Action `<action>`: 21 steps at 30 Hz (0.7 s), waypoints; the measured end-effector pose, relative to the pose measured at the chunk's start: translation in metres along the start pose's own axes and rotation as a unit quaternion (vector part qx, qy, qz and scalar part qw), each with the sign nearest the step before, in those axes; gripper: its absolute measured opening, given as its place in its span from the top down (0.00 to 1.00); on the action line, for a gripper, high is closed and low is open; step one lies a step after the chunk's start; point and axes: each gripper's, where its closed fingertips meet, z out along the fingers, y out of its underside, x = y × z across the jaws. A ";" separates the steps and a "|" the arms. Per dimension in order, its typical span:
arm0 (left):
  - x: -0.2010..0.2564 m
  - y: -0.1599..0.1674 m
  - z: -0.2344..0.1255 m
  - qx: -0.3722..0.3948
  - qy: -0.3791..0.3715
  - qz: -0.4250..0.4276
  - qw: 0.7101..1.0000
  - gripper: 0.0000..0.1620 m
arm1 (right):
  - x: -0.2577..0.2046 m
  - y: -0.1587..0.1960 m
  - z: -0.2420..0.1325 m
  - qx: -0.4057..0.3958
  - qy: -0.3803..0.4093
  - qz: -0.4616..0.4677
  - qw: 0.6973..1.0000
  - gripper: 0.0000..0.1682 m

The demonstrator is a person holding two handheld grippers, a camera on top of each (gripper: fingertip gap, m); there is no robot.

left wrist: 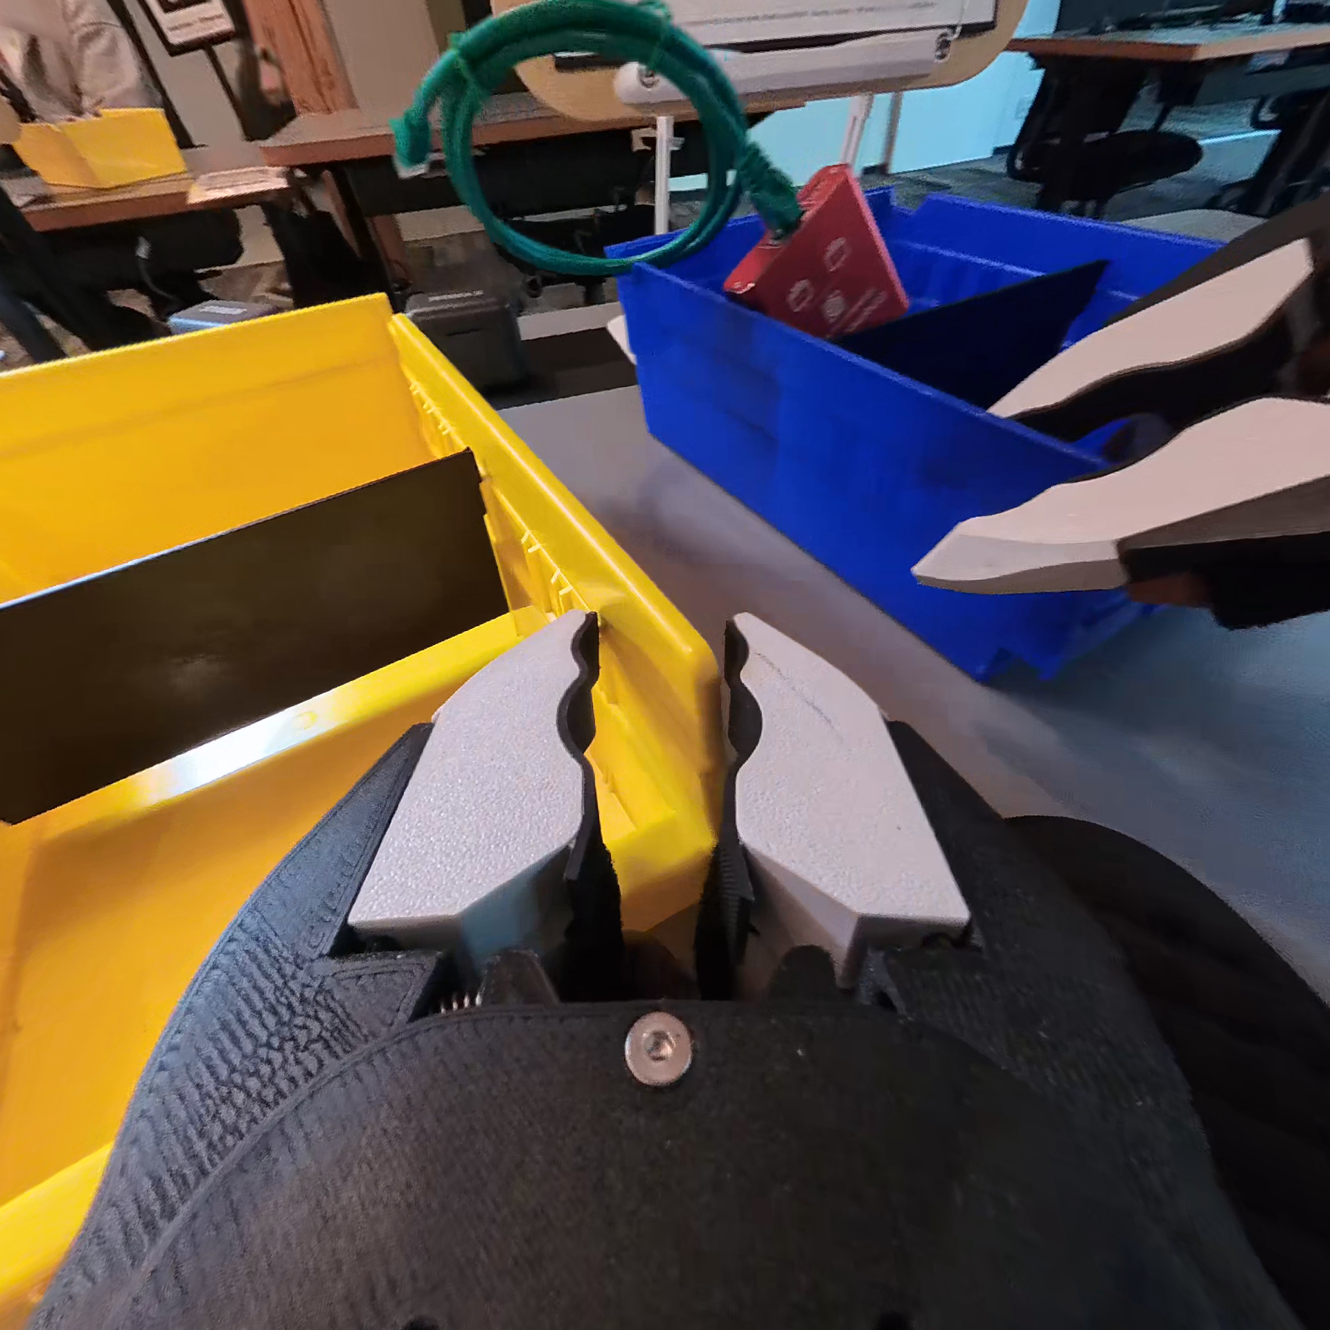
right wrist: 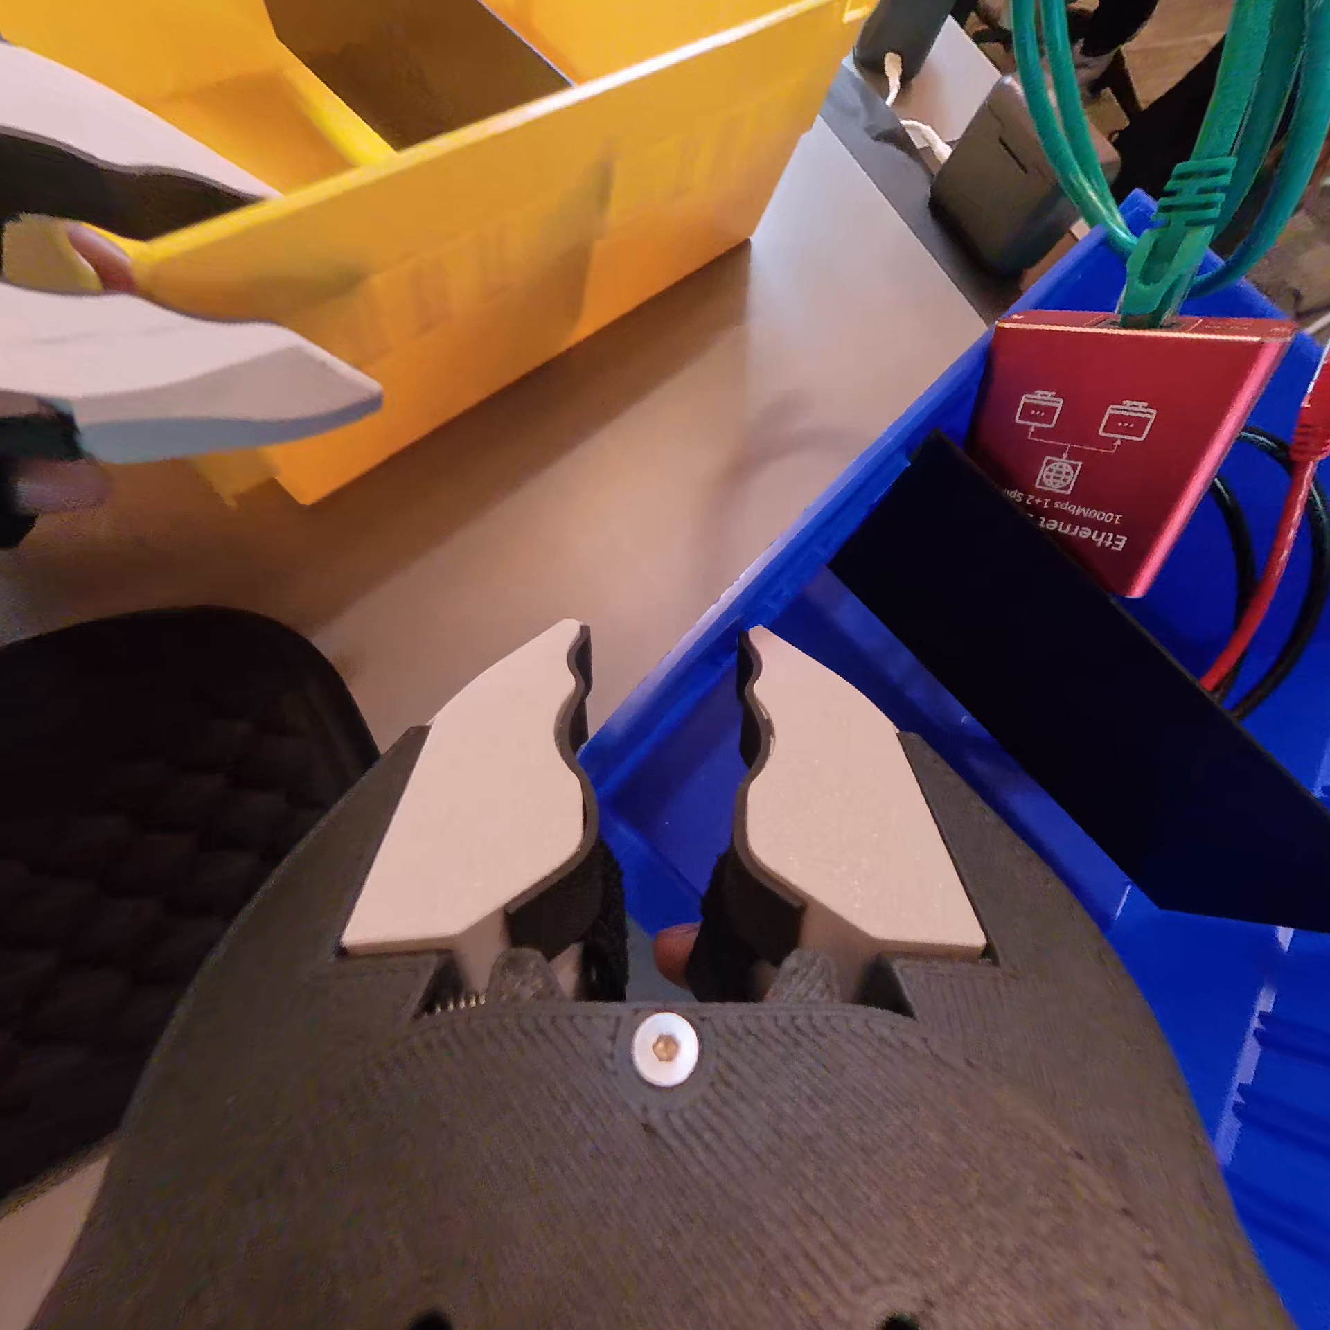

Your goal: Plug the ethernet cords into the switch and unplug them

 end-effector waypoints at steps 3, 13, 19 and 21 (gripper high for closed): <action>0.013 -0.004 -0.001 0.007 0.042 0.005 0.999 0.70 | -0.005 -0.004 0.003 0.005 -0.012 -0.004 1.000 0.76; -0.108 -0.058 -0.101 0.099 -0.134 0.088 0.982 0.59 | -0.043 -0.079 -0.033 0.214 -0.066 0.054 0.973 0.44; -0.178 0.015 -0.103 -0.003 -0.175 0.035 0.984 0.36 | -0.079 -0.085 -0.001 0.165 -0.104 0.028 0.980 0.28; -0.176 0.025 -0.095 0.003 -0.160 0.023 0.987 0.37 | -0.082 -0.088 0.001 0.157 -0.088 0.016 0.984 0.37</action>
